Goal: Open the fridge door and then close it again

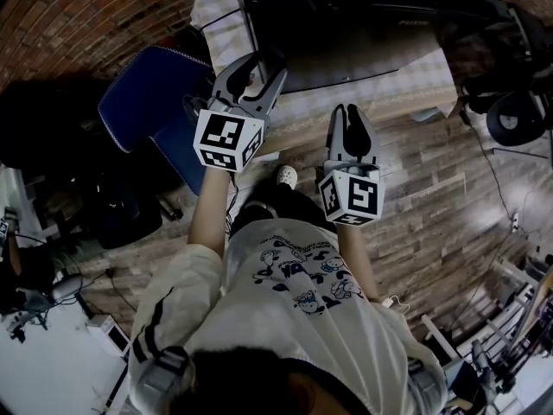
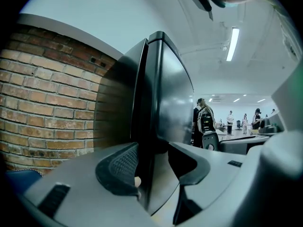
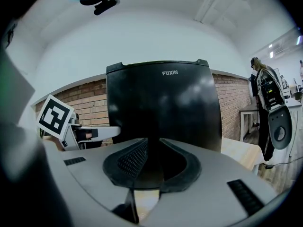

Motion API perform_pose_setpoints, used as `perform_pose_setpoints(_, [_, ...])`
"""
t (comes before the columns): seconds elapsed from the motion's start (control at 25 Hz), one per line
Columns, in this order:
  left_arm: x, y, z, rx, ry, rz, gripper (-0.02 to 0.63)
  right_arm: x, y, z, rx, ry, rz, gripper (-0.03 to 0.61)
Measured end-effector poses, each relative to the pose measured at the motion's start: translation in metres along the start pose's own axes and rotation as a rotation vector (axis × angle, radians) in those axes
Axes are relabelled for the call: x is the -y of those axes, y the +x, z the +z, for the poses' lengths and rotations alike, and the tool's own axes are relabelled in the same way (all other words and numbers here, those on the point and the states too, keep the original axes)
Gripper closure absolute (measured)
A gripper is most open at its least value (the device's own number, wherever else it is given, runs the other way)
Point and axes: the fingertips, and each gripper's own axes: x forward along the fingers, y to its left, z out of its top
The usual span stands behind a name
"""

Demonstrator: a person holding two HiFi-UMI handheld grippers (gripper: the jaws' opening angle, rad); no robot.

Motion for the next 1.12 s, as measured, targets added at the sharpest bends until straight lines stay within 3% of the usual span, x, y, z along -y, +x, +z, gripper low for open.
perform_pose_setpoints(0.32, [0.003,-0.003,-0.001,-0.004,0.013,-0.008,0.410,-0.010,-0.003,0.000,0.005,-0.005,0.002,0.509])
perform_pose_setpoints(0.56, [0.045,-0.033,-0.008,0.029,0.020,-0.060,0.431,-0.017,-0.011,0.004,0.019,-0.011,-0.012,0.509])
perform_pose_setpoints(1.12, [0.085,-0.058,-0.014,0.016,0.044,-0.156,0.462,-0.046,-0.050,0.007,0.040,-0.028,-0.015,0.508])
